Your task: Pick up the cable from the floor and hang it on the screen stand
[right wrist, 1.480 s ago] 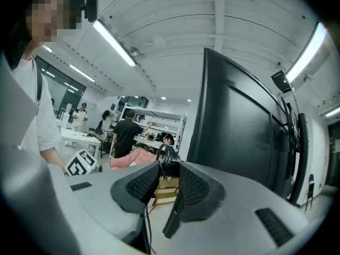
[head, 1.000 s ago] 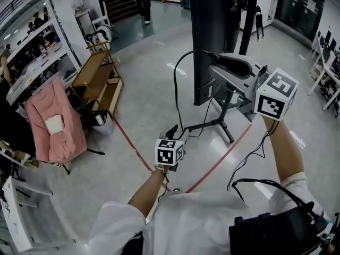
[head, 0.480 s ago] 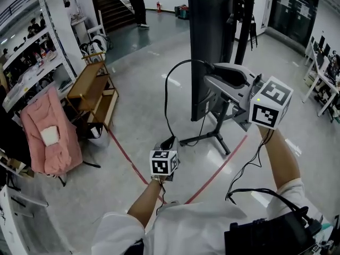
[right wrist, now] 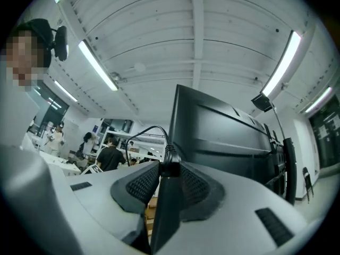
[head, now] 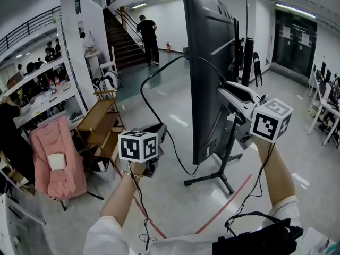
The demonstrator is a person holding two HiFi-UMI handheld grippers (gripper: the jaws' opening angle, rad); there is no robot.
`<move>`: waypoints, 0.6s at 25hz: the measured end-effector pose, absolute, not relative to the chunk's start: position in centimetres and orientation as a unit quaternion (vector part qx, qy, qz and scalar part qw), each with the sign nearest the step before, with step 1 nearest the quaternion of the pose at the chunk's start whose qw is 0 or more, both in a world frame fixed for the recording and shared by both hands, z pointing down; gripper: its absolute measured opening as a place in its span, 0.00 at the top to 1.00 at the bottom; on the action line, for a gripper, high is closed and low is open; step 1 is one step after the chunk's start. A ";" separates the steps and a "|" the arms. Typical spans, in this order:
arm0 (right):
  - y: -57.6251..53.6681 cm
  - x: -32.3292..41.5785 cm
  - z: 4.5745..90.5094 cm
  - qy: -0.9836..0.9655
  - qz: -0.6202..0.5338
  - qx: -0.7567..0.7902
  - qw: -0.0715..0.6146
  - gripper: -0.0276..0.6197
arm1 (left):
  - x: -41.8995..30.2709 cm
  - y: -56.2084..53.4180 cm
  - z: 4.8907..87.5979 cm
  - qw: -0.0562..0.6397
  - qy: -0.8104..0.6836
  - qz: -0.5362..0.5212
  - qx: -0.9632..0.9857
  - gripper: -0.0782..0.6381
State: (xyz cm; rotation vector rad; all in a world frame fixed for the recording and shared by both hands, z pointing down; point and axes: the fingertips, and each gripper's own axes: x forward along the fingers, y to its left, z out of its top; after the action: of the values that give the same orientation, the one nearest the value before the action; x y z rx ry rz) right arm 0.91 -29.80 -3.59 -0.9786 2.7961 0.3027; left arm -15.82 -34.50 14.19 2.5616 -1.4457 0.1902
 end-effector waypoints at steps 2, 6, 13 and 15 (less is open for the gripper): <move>-30.5 1.5 -5.3 0.929 0.103 -0.341 0.098 0.77 | -16.0 -35.3 10.1 0.072 -0.496 0.065 0.863 0.86; -31.8 2.0 -8.3 0.911 0.114 -0.381 0.110 0.77 | -15.3 -36.5 2.9 0.042 -0.503 0.063 0.861 0.86; -33.6 3.7 -14.7 0.885 0.124 -0.433 0.120 0.77 | -13.3 -38.7 -7.9 -0.007 -0.528 0.080 0.845 0.86; -33.7 4.0 -16.6 0.881 0.123 -0.438 0.128 0.77 | -12.8 -38.9 -11.0 -0.021 -0.534 0.081 0.841 0.86</move>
State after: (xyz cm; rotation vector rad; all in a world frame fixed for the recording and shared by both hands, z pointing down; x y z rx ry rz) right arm 4.02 -33.74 -16.61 -1.2749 2.5639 0.3588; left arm -12.85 -38.87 -11.00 2.6789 -1.7021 0.2568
